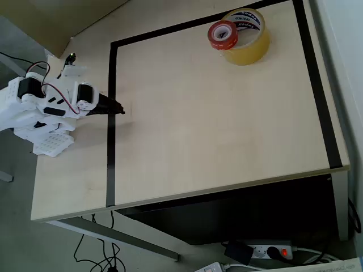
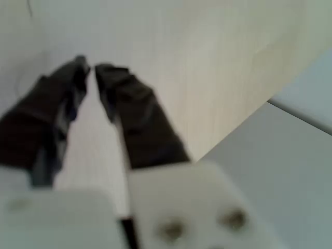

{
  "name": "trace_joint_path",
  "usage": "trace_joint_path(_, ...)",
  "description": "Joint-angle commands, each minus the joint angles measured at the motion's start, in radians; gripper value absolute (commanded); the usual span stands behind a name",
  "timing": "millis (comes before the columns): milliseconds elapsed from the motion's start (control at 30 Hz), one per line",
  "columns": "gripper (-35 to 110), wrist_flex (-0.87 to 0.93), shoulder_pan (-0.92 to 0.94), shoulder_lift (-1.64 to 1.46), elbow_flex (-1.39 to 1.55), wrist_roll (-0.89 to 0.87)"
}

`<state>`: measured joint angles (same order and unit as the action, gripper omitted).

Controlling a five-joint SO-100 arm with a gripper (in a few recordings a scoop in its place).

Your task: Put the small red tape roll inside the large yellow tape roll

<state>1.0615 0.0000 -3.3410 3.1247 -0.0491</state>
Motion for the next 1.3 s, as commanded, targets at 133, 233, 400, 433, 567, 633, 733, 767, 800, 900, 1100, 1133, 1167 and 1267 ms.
trace_joint_path(133,0,0.176,-0.206,0.006,-0.006,-0.028)
trace_joint_path(233,0,0.178,-0.149,0.006,-0.006,-0.025)
trace_joint_path(400,0,0.173,-0.212,0.005,-0.012,-0.034)
trace_joint_path(433,0,0.173,-0.212,0.005,-0.025,-0.034)
trace_joint_path(567,0,0.183,-0.160,0.038,-0.138,-0.021)
trace_joint_path(633,0,0.161,-0.152,0.144,-0.221,-0.003)
trace_joint_path(733,0,0.149,-0.152,0.394,-0.408,0.003)
trace_joint_path(767,0,0.150,-0.149,0.505,-0.486,0.003)
trace_joint_path(800,0,0.163,-0.140,0.612,-0.572,0.003)
trace_joint_path(900,0,0.196,-0.095,0.888,-0.801,0.100)
trace_joint_path(1100,0,0.195,-0.006,1.049,-1.046,0.321)
trace_joint_path(1133,0,0.204,-0.018,1.072,-1.086,0.368)
trace_joint_path(1167,0,0.212,-0.035,1.101,-1.123,0.402)
trace_joint_path(1267,0,0.235,-0.049,1.215,-1.233,0.436)
